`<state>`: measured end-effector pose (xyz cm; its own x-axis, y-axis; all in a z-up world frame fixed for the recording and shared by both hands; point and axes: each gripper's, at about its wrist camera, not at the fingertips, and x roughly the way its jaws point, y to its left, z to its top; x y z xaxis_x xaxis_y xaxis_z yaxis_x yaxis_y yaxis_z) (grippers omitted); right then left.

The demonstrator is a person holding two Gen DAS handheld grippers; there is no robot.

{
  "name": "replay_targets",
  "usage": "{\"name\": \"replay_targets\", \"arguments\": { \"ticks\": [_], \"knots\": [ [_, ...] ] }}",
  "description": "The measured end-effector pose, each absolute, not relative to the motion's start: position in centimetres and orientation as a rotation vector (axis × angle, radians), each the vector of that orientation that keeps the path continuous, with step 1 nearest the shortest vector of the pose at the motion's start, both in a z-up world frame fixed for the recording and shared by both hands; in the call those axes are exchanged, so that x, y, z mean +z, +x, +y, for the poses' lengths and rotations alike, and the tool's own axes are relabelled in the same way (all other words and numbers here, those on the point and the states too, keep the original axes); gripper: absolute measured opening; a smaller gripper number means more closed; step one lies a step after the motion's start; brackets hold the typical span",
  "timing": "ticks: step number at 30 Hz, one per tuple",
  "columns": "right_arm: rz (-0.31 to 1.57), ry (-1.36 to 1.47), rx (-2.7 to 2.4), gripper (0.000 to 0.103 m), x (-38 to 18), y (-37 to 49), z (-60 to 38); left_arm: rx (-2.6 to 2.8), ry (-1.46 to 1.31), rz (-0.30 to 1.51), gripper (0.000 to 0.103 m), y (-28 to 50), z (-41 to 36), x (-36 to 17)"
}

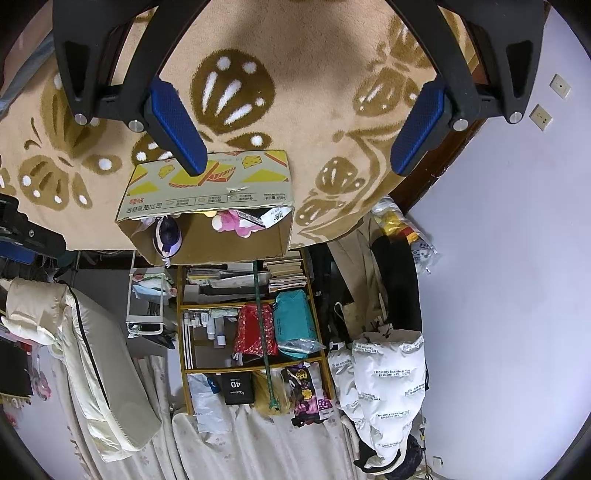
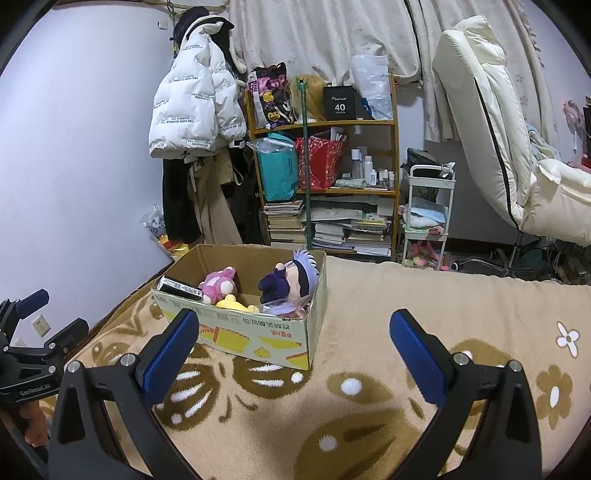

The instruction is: Organize soft objects

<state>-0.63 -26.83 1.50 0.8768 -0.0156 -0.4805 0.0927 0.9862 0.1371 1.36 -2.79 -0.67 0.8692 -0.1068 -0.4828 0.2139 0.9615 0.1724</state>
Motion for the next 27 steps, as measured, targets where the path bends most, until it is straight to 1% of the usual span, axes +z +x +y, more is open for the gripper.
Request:
{"name": "replay_targets", "arguments": {
  "ticks": [27],
  "knots": [
    [0.503, 0.156, -0.055, 0.103, 1.67, -0.54, -26.99, -0.171, 0.216, 0.485, 0.099, 1.27, -2.33, -0.19]
  ]
}}
